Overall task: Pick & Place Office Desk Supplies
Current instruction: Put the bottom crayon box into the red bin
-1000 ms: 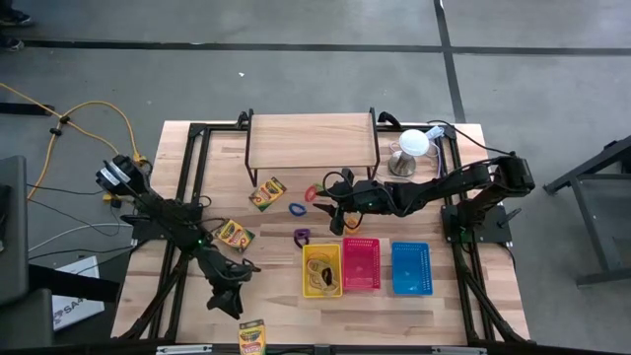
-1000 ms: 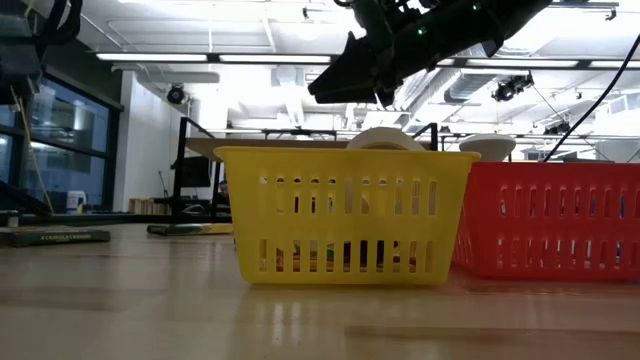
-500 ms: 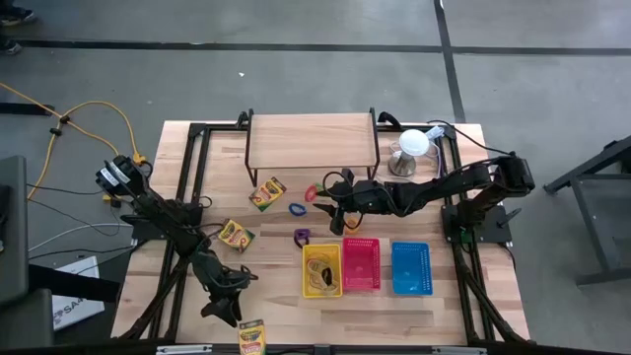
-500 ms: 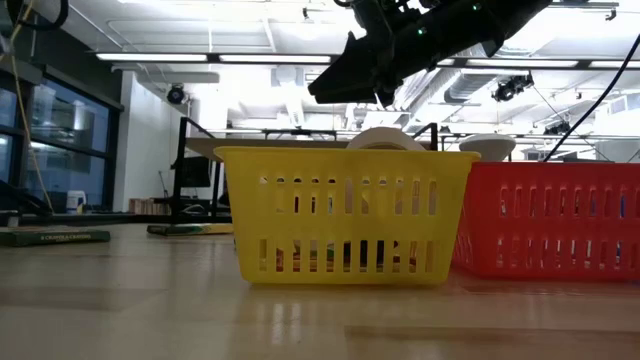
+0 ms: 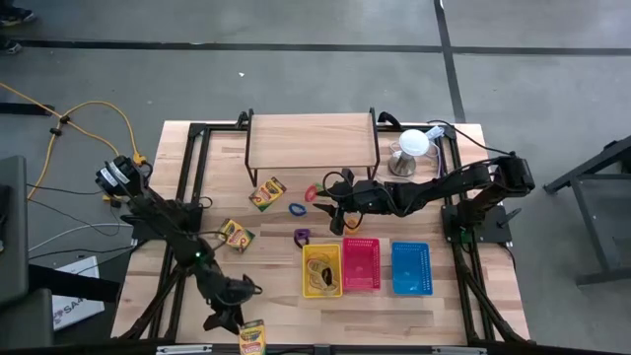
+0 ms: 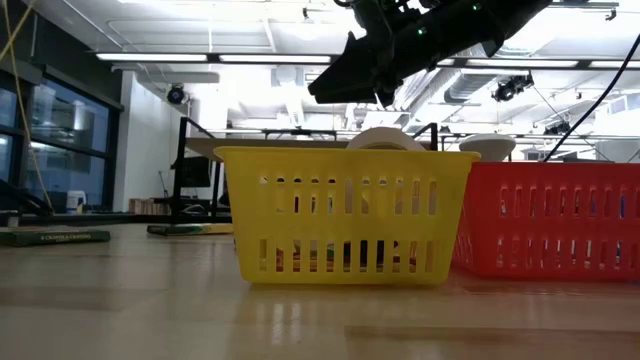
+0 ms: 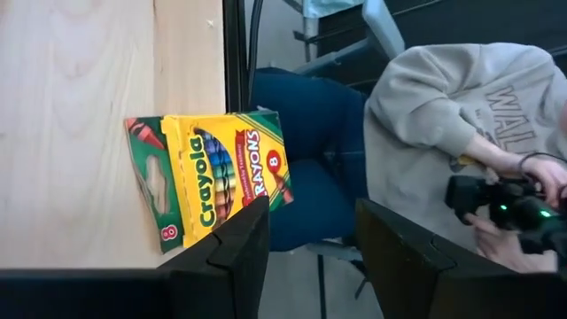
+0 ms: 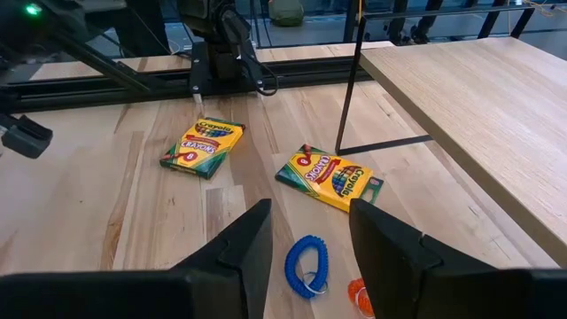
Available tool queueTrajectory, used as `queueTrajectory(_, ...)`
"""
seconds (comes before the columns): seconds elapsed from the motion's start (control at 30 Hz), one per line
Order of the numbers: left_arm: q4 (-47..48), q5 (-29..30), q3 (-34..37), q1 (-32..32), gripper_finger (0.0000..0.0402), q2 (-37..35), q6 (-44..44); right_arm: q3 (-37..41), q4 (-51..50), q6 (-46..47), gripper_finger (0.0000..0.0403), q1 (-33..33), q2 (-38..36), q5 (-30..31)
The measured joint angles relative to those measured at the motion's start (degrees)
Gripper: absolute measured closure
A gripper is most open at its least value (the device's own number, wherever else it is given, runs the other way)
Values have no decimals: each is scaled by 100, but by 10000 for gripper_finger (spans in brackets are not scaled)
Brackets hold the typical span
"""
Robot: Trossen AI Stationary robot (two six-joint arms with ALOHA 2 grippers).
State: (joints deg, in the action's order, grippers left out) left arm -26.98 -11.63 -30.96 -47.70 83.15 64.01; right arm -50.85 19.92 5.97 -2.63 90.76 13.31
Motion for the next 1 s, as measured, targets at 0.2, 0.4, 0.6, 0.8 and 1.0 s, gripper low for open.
queueTrajectory(0.2,591,326,-313,-117,238,0,-26,0,-2,1,263,2,0,-1)
queueTrajectory(0.4,1266,597,-784,-132,238,119,-49,0,0,-1,263,1,0,-1)
queueTrajectory(0.6,1308,393,-1252,-132,238,547,-143,0,0,-1,263,0,0,1)
queueTrajectory(0.8,1288,102,-1555,-165,238,1085,-117,0,0,-1,263,2,-2,0)
queueTrajectory(1.0,790,-42,-1661,-171,238,1567,38,0,0,-1,263,0,-2,0)
